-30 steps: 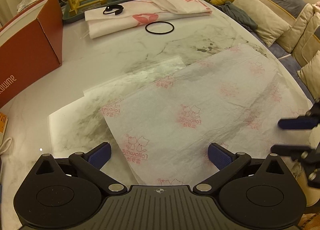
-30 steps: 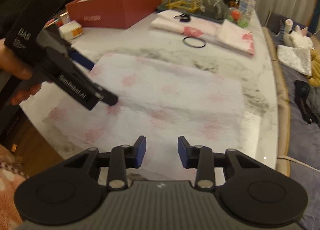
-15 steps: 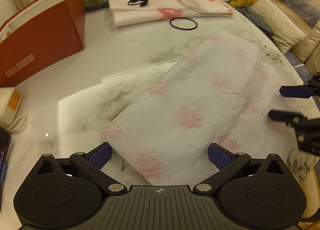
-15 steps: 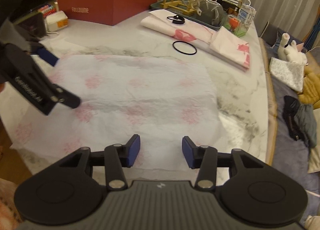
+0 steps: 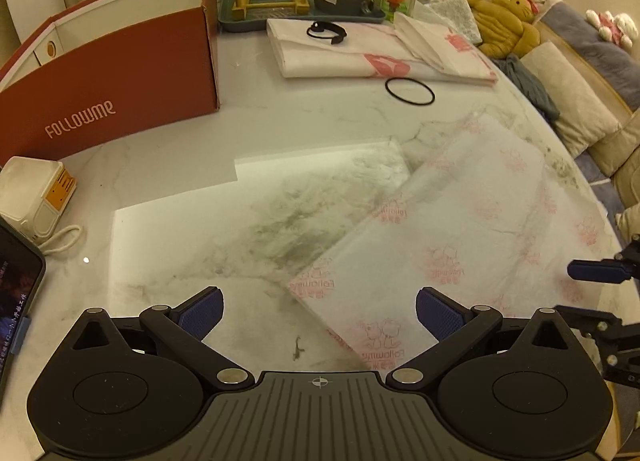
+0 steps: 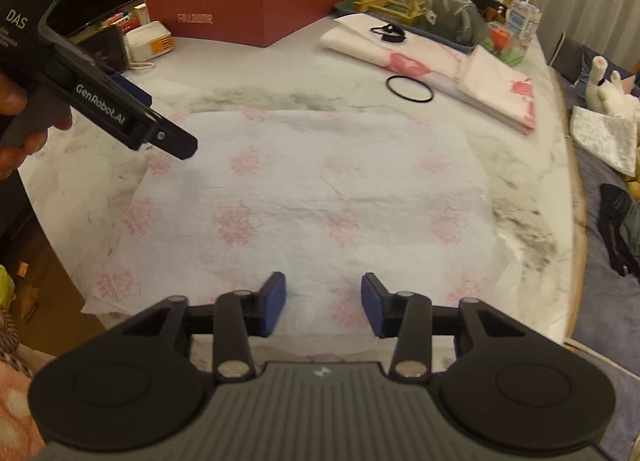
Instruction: Fold shopping bag
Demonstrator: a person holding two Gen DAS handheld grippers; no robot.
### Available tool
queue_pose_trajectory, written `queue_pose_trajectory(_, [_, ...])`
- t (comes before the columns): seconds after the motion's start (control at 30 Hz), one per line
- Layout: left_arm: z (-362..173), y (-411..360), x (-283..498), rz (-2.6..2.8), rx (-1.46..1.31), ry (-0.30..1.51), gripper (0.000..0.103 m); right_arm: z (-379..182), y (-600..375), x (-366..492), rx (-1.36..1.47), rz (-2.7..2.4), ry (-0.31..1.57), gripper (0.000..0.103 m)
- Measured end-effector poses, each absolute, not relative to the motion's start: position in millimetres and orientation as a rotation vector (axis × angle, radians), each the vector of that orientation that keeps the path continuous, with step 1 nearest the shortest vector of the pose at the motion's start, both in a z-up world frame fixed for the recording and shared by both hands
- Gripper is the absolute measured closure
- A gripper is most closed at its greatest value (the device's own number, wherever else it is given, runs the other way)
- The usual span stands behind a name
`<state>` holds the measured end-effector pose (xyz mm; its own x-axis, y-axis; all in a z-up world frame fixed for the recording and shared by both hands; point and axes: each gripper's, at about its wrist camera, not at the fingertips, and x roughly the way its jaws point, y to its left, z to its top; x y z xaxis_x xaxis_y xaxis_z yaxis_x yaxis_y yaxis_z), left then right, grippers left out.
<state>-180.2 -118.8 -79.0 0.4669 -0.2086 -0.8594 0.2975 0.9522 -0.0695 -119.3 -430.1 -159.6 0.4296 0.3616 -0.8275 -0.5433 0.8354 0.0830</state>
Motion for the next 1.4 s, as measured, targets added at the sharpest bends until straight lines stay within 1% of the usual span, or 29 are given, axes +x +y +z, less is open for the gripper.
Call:
queue_pose_trajectory(0.1, [-78, -118, -176, -0.347, 0.074, 1.041, 0.0, -154, -430, -125, -0.225, 0.58, 0.971, 0.063])
queue_pose_trajectory(0.17, [-78, -122, -174, -0.376, 0.076, 1.051, 0.0, -163, -427, -125, -0.254, 0.572, 1.01, 0.063])
queue_pose_trajectory(0.23, [-78, -126, -172, -0.412, 0.07, 1.066, 0.001, -167, -432, -125, -0.213, 0.568, 1.011, 0.06])
queue_pose_trajectory(0.3, [-80, -129, -168, -0.446, 0.057, 1.088, 0.009, -168, -435, -123, -0.198, 0.558, 1.021, 0.056])
queue_pose_trajectory(0.37, [-81, -133, -165, -0.464, 0.067, 1.1, 0.028, -168, -435, -124, -0.213, 0.553, 1.021, 0.054])
queue_pose_trajectory(0.43, [-81, -134, -161, -0.485, 0.065, 1.111, 0.034, -167, -436, -126, -0.223, 0.554, 1.022, 0.053])
queue_pose_trajectory(0.57, [-80, -132, -160, -0.483, 0.055, 1.109, 0.035, -166, -439, -128, -0.222, 0.536, 1.02, 0.053])
queue_pose_trajectory(0.67, [-81, -134, -170, -0.459, 0.107, 1.1, 0.035, -168, -443, -126, -0.201, 0.52, 1.028, 0.053])
queue_pose_trajectory(0.73, [-81, -141, -184, -0.462, 0.195, 1.091, 0.035, -170, -444, -121, -0.203, 0.529, 1.014, 0.049])
queue_pose_trajectory(0.8, [-82, -147, -199, -0.473, 0.285, 1.082, 0.035, -172, -445, -114, -0.232, 0.542, 0.989, 0.035])
queue_pose_trajectory(0.87, [-81, -149, -214, -0.498, 0.32, 1.085, 0.035, -174, -446, -104, -0.25, 0.546, 0.974, 0.028])
queue_pose_trajectory(0.93, [-77, -143, -221, -0.522, 0.291, 1.101, 0.034, -171, -446, -91, -0.249, 0.526, 0.988, 0.038])
queue_pose_trajectory(0.97, [-75, -137, -221, -0.52, 0.247, 1.108, 0.034, -167, -447, -89, -0.237, 0.528, 0.979, 0.05])
queue_pose_trajectory(1.03, [-67, -120, -217, -0.485, 0.139, 1.098, 0.035, -157, -448, -89, -0.207, 0.544, 0.948, 0.051])
queue_pose_trajectory(1.1, [-54, -106, -213, -0.46, 0.048, 1.06, 0.034, -150, -448, -92, -0.2, 0.552, 0.918, 0.061])
queue_pose_trajectory(1.23, [-31, -103, -202, -0.458, -0.058, 0.965, 0.034, -157, -449, -93, -0.204, 0.524, 0.949, 0.062])
queue_pose_trajectory(1.27, [-28, -108, -199, -0.471, -0.067, 0.951, 0.034, -160, -449, -93, -0.192, 0.514, 0.969, 0.063])
queue_pose_trajectory(1.4, [-32, -146, -191, -0.551, -0.019, 0.954, 0.034, -171, -440, -105, -0.147, 0.515, 1.026, 0.063])
